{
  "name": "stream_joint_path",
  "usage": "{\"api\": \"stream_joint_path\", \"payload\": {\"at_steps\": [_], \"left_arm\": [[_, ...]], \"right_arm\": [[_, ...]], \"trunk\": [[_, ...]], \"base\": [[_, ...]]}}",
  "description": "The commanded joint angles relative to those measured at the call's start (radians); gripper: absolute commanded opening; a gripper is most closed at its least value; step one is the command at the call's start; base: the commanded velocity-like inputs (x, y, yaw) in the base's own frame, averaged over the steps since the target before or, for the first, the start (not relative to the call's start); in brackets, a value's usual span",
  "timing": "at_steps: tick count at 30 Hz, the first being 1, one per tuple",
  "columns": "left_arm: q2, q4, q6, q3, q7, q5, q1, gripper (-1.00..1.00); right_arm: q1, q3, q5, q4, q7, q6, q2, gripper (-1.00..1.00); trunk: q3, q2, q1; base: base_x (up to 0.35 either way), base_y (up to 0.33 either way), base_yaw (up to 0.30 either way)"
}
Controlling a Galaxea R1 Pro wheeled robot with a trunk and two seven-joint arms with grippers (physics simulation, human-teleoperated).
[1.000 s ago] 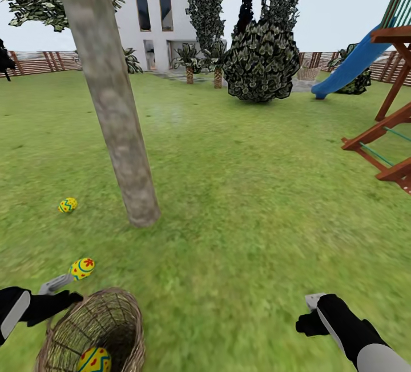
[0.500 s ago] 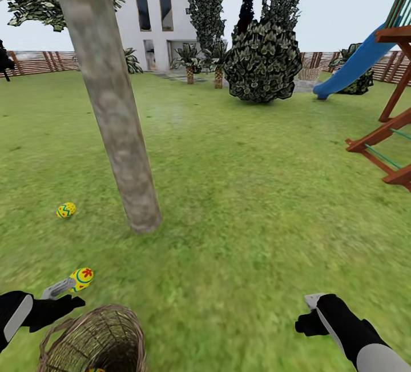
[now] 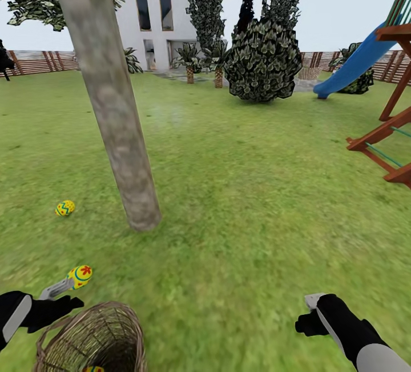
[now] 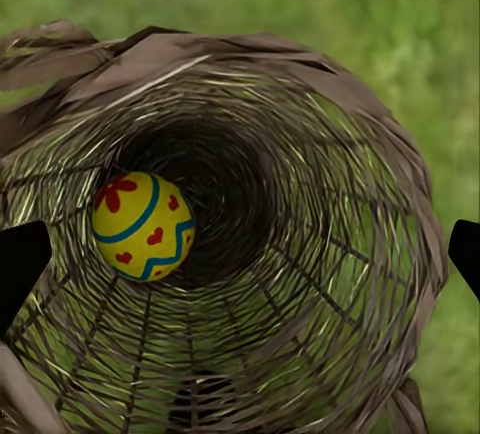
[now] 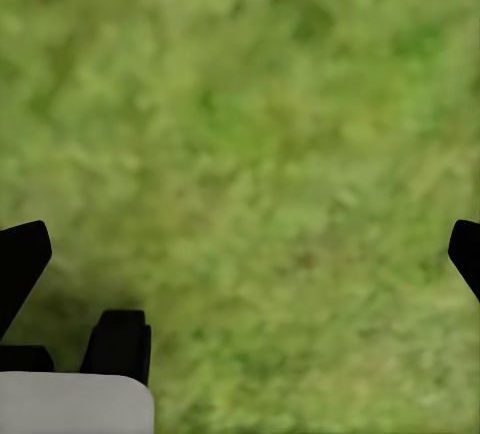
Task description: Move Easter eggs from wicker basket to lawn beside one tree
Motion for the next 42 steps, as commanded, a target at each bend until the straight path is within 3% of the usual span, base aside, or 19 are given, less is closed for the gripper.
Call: {"api": "stream_joint_path", "payload": {"at_steps": [1, 10, 42], "left_arm": [[0.002, 0.000, 0.005, 0.005, -0.005, -0.004, -0.001, 1.00], [0.006, 0.041, 0.000, 0.005, -0.006, -0.007, -0.001, 1.00], [0.004, 0.043, -0.005, 0.003, -0.006, -0.008, -0.001, 1.00]], "right_arm": [[0.000, 0.004, 0.009, -0.002, 0.007, 0.004, -0.001, 1.00], [0.000, 0.003, 0.009, -0.002, 0.007, 0.004, -0.003, 1.00], [0.000, 0.001, 0.008, -0.002, 0.007, 0.004, -0.007, 1.00]], "trunk": [[-0.004, -0.008, 0.004], [-0.032, -0.071, 0.038], [-0.133, -0.295, 0.161]], "base": [[0.000, 0.000, 0.000], [0.000, 0.000, 0.000], [0.000, 0.000, 0.000]]}}
